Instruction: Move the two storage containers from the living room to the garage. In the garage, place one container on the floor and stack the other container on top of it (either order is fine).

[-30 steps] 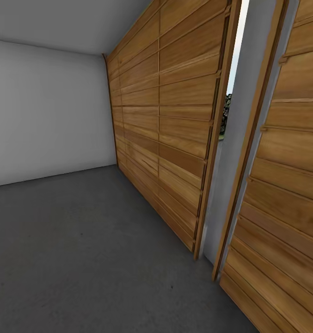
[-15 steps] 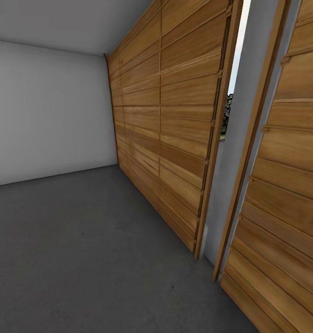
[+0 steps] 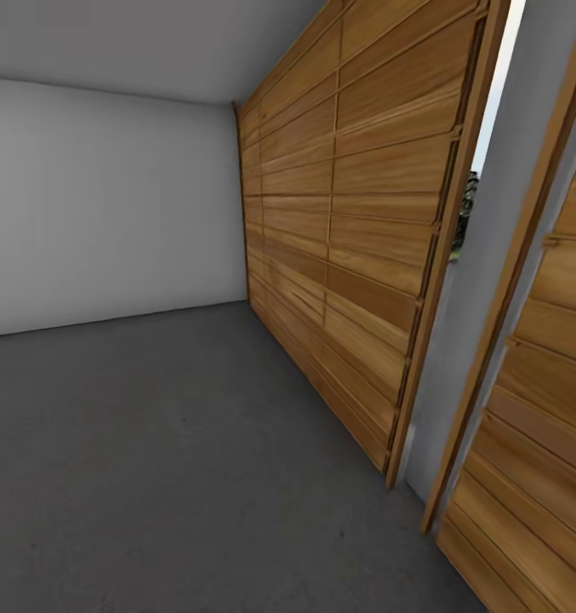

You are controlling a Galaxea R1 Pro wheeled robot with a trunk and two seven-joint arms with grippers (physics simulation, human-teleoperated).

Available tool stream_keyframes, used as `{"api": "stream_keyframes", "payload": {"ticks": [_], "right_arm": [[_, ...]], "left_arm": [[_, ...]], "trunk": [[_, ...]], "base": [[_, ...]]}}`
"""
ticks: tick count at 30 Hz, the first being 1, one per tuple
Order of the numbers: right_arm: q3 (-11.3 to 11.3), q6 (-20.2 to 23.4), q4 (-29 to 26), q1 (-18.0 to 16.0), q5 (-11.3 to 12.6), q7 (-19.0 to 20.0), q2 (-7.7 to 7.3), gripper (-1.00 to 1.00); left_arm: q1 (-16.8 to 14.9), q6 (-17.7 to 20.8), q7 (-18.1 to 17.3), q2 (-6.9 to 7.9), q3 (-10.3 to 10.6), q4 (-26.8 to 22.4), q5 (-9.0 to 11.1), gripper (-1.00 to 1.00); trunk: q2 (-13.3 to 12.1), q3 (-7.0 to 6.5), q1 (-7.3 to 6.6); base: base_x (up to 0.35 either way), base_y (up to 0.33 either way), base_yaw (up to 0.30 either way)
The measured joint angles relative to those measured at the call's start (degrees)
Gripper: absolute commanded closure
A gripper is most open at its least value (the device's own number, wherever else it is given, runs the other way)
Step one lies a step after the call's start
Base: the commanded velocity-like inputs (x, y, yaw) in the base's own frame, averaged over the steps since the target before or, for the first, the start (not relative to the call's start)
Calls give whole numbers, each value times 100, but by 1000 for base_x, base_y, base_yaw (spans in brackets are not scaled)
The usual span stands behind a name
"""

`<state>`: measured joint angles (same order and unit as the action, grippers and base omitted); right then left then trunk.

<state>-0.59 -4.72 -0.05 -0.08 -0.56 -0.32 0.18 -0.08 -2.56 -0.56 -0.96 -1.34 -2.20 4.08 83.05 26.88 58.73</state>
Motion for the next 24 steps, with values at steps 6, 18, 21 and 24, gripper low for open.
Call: {"api": "stream_keyframes", "payload": {"ticks": [6, 18, 21, 24], "right_arm": [[9, -192, 59, 0, 15, -6, 21, -100], [10, -228, 77, 1, 23, -8, 24, -100], [10, -228, 77, 1, 24, -8, 30, -100], [16, -231, 77, 1, 27, -8, 21, -100]], "left_arm": [[0, -4, 40, 26, 12, 8, -30, -100], [0, -5, 48, 27, 10, 8, -34, -100], [0, -3, 48, 27, 12, 9, -34, -100], [0, -5, 48, 27, 11, 9, -34, -100]], "trunk": [[0, 1, 0], [0, 1, 0], [0, 1, 0], [0, 1, 0]], "base": [[0, 0, 277], [0, 0, 280], [0, 0, 283], [0, 0, 283]]}}
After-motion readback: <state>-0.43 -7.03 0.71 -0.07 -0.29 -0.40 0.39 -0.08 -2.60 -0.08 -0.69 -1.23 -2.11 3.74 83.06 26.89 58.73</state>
